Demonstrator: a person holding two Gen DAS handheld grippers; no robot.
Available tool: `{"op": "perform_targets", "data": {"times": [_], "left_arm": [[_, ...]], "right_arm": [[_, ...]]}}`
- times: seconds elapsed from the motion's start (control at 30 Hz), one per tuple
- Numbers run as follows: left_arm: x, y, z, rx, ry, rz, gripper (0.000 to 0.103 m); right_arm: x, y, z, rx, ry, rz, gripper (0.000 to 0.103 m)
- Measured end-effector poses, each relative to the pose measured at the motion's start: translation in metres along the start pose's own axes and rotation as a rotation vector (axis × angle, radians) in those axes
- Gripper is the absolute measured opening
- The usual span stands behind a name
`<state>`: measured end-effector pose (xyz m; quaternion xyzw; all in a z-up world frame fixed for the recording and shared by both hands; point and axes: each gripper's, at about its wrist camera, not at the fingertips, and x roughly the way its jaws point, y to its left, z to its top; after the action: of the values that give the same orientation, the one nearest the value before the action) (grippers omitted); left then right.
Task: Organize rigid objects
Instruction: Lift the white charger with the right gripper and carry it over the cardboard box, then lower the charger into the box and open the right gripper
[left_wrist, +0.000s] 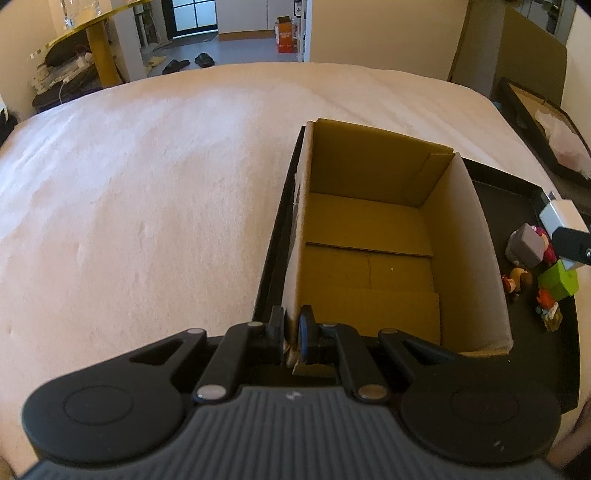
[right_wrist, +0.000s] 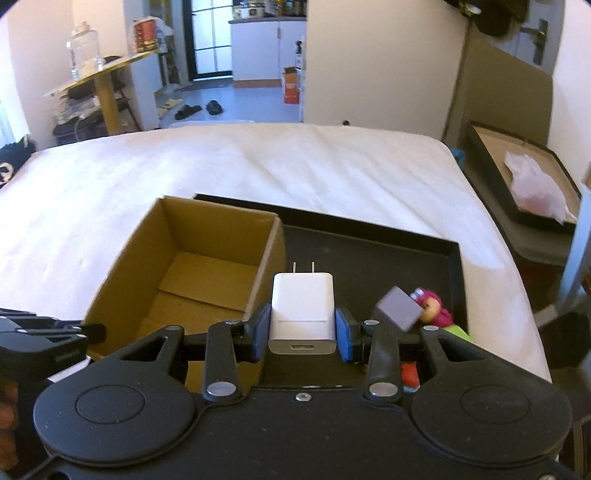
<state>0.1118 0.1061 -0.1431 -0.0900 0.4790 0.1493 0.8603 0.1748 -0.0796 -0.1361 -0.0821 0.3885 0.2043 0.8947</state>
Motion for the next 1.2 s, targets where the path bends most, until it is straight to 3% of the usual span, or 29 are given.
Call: {"op": "perform_targets", "data": {"times": [0.6,0.77,0.8,0.83,0.87,1.2], "left_arm": [[0.002,0.017,0.0,-0.105,0.006,-0.059,0.009],[0.001,0.016,0.001,-0.101,0.003,-0.055,0.009],[0.001,0.016,0.001,-0.1,0.001,-0.057,0.009],[0.002,0.016,0.0,-0.1,-0.001,-0.06,0.009],[0.002,0.017,0.0,-0.101,-0.002,-0.06,0.009],[0.005,0.014,0.001,-0.098,0.014,-0.053,0.01]], "right_arm": [[0.019,0.069,0.012,-0.252,0.011,0.108,0.037],[0.022,0.081,0.022,-0.243,-0.003,0.157,0.037],[0.02,0.082,0.023,-0.241,-0.018,0.182,0.04],[0.018,0.084,0.025,-0.251,-0.035,0.194,0.054],[0.017,0.087,0.025,-0.271,-0.043,0.182,0.061],[0.006,0.053,0.011,-0.175,0.008,0.165,0.062]]}}
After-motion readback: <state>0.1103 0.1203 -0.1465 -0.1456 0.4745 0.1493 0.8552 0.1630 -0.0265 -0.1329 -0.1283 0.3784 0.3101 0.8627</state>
